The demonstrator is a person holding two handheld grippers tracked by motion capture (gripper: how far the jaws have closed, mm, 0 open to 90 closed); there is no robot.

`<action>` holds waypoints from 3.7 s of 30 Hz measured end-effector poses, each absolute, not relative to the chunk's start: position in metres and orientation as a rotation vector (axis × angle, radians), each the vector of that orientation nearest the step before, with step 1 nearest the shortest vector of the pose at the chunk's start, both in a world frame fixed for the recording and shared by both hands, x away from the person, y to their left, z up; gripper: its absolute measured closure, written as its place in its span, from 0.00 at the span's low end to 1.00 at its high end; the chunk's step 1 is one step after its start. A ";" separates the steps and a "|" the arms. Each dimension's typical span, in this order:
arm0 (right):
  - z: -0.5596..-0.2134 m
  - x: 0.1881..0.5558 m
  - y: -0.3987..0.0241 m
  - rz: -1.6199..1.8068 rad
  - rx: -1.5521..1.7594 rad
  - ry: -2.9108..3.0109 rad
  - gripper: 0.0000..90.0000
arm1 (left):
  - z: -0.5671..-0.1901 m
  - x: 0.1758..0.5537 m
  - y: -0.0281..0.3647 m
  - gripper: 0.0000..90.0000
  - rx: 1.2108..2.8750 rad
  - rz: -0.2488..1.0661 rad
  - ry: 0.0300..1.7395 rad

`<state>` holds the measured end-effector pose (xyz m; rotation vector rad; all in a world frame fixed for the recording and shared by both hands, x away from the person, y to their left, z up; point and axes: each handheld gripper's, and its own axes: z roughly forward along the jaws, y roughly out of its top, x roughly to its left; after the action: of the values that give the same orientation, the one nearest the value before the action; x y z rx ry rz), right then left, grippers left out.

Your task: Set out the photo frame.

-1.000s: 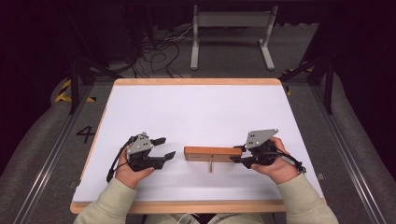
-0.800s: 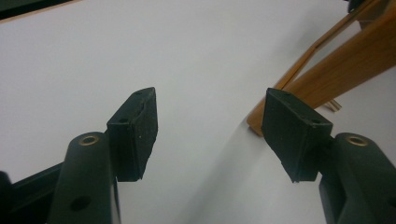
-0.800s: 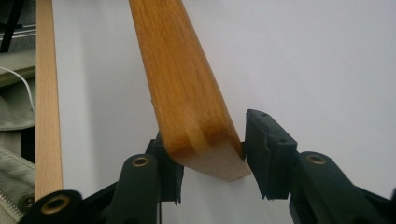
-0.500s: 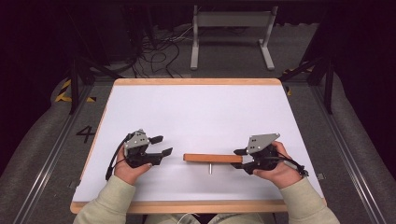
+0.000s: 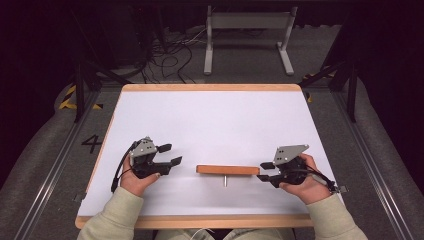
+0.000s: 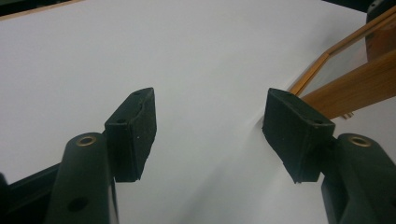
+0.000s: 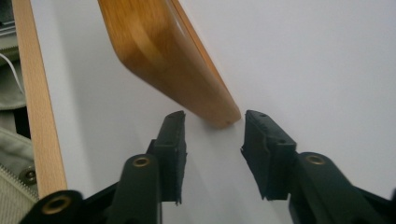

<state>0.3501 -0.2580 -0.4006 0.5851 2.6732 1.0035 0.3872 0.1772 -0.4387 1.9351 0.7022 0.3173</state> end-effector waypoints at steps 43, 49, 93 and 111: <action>-0.434 0.363 -0.244 1.048 0.769 2.735 1.00 | -0.439 0.387 0.182 0.39 1.952 0.330 0.723; -0.434 0.370 -0.242 1.045 0.806 2.705 1.00 | -0.440 0.386 0.181 0.39 1.955 0.337 0.723; -0.427 0.464 -0.186 1.201 0.938 2.575 1.00 | -0.443 0.374 0.201 0.39 1.947 0.382 0.771; -0.422 0.471 -0.164 1.251 0.805 2.630 1.00 | -0.445 0.379 0.196 0.39 1.952 0.361 0.758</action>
<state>0.4705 -0.1638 -0.4224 0.8046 2.6298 1.2507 0.3792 0.1964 -0.4446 1.9524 0.7580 0.3605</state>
